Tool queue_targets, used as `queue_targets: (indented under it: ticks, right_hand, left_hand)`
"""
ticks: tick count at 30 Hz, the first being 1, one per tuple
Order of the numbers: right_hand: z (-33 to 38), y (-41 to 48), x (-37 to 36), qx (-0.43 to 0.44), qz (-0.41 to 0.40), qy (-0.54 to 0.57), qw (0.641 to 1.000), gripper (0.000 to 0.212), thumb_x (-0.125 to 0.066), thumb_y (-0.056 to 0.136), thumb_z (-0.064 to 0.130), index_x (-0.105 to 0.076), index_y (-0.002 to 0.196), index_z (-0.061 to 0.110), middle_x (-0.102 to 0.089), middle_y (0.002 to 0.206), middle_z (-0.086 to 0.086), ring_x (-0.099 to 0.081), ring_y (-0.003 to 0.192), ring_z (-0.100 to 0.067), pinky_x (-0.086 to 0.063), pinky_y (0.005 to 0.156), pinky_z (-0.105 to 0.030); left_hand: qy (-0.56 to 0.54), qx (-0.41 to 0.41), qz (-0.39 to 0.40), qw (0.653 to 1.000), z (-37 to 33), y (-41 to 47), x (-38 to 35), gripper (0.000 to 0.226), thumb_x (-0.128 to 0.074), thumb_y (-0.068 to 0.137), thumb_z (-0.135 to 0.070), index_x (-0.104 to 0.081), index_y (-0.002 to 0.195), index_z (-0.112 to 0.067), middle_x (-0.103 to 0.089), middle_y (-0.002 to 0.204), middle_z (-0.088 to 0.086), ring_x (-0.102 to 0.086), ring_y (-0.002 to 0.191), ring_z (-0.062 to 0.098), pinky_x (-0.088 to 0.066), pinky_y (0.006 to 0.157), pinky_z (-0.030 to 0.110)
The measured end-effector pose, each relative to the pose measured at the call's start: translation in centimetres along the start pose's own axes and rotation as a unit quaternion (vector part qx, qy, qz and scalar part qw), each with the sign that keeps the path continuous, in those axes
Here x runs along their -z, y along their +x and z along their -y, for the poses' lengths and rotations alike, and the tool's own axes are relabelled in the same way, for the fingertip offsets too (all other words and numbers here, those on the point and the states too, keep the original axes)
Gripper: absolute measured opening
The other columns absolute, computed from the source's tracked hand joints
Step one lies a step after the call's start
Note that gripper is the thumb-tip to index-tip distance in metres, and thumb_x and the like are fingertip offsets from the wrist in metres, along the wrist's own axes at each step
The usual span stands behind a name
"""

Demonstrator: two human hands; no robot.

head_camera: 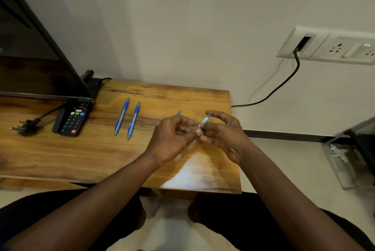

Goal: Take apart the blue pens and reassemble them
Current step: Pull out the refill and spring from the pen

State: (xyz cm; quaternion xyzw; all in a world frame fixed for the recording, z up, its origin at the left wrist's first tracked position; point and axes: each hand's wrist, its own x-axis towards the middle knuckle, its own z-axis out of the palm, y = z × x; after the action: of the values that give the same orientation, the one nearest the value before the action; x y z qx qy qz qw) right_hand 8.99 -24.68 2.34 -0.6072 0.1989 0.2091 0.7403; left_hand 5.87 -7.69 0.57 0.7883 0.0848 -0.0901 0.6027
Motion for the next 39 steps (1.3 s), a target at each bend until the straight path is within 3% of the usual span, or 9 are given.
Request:
queue_targets:
  ticks: [4, 8, 12, 22, 26, 29, 33, 36, 39]
  right_hand:
    - [0.0, 0.0, -0.1, 0.017, 0.001, 0.002, 1.0, 0.046, -0.074, 0.087, -0.007, -0.063, 0.125, 0.016, -0.076, 0.097, -0.027, -0.076, 0.086, -0.032, -0.063, 0.08, -0.038]
    - [-0.5, -0.2, -0.3, 0.013, 0.01, -0.002, 1.0, 0.047, -0.077, 0.085, -0.005, -0.064, 0.124, 0.018, -0.075, 0.095, -0.026, -0.074, 0.078, -0.027, -0.061, 0.075, -0.035]
    - [-1.0, 0.0, -0.1, 0.009, 0.006, 0.016, 1.0, 0.046, -0.076, 0.085, -0.007, -0.065, 0.123, 0.016, -0.07, 0.095, -0.023, -0.071, 0.082, -0.026, -0.062, 0.073, -0.035]
    - [-0.7, 0.2, 0.0, 0.011, -0.004, 0.052, 0.999, 0.046, -0.072, 0.087, -0.008, -0.067, 0.125, 0.018, -0.076, 0.107, -0.023, -0.073, 0.089, -0.027, -0.06, 0.067, -0.03]
    - [-0.4, 0.4, 0.2, 0.019, -0.041, 0.07, 0.996, 0.046, -0.072, 0.088, -0.008, -0.064, 0.126, 0.017, -0.076, 0.106, -0.022, -0.074, 0.088, -0.028, -0.059, 0.07, -0.032]
    - [-0.2, 0.6, 0.8, 0.018, -0.07, 0.088, 0.994, 0.046, -0.069, 0.09, -0.008, -0.06, 0.129, 0.014, -0.076, 0.106, -0.021, -0.074, 0.086, -0.027, -0.059, 0.071, -0.032]
    - [-0.1, 0.6, 1.1, 0.008, -0.084, 0.09, 0.992, 0.047, -0.066, 0.091, -0.01, -0.059, 0.131, 0.014, -0.075, 0.109, -0.021, -0.073, 0.088, -0.026, -0.059, 0.07, -0.031]
    - [0.0, 0.6, 1.2, 0.003, -0.082, 0.092, 0.992, 0.047, -0.067, 0.091, -0.01, -0.06, 0.131, 0.014, -0.074, 0.111, -0.021, -0.072, 0.09, -0.027, -0.06, 0.073, -0.032]
    - [0.0, 0.6, 1.3, 0.002, -0.082, 0.092, 0.992, 0.046, -0.068, 0.091, -0.008, -0.06, 0.13, 0.014, -0.073, 0.111, -0.021, -0.072, 0.09, -0.028, -0.06, 0.075, -0.033]
  left_hand:
    - [-0.085, 0.025, -0.013, 0.996, 0.3, -0.2, -0.6, 0.017, -0.081, 0.09, -0.015, -0.076, 0.106, -0.018, -0.079, 0.093, 0.008, -0.079, 0.086, 0.02, -0.066, 0.079, 0.036]
    - [-0.151, 0.065, -0.011, 0.986, 0.7, -0.7, -1.3, 0.016, -0.078, 0.091, -0.003, -0.079, 0.099, -0.017, -0.08, 0.092, 0.013, -0.076, 0.08, 0.016, -0.064, 0.074, 0.028]
    - [-0.212, 0.097, -0.003, 0.972, 0.7, -0.6, -1.5, 0.015, -0.076, 0.092, -0.001, -0.08, 0.103, -0.01, -0.078, 0.082, 0.007, -0.072, 0.072, 0.011, -0.064, 0.072, 0.027]
    - [-0.22, 0.113, 0.013, 0.969, 0.4, -0.1, -1.2, 0.019, -0.068, 0.097, 0.0, -0.081, 0.108, -0.01, -0.076, 0.082, 0.005, -0.069, 0.075, 0.011, -0.063, 0.073, 0.026]
    - [-0.117, 0.082, -0.028, 0.989, 0.7, 0.1, -1.5, 0.014, -0.078, 0.092, -0.006, -0.076, 0.104, -0.013, -0.078, 0.087, 0.008, -0.076, 0.076, 0.015, -0.065, 0.073, 0.03]
    - [0.022, 0.042, -0.038, 0.998, 1.5, 0.4, -1.6, 0.009, -0.081, 0.09, -0.012, -0.077, 0.093, -0.019, -0.079, 0.08, -0.001, -0.077, 0.074, 0.011, -0.066, 0.076, 0.032]
    - [0.232, -0.03, -0.01, 0.972, 2.0, 0.2, -1.9, 0.012, -0.079, 0.09, -0.019, -0.078, 0.084, -0.03, -0.075, 0.075, -0.016, -0.069, 0.074, -0.006, -0.055, 0.068, 0.012]
    - [0.295, -0.025, -0.012, 0.955, 2.2, 0.0, -2.2, 0.008, -0.078, 0.09, -0.025, -0.078, 0.087, -0.033, -0.075, 0.077, -0.018, -0.07, 0.078, -0.001, -0.058, 0.073, 0.027]
    - [0.316, -0.024, -0.022, 0.948, 2.4, 0.0, -2.3, 0.009, -0.077, 0.09, -0.026, -0.079, 0.089, -0.034, -0.075, 0.078, -0.019, -0.069, 0.078, 0.0, -0.057, 0.071, 0.027]
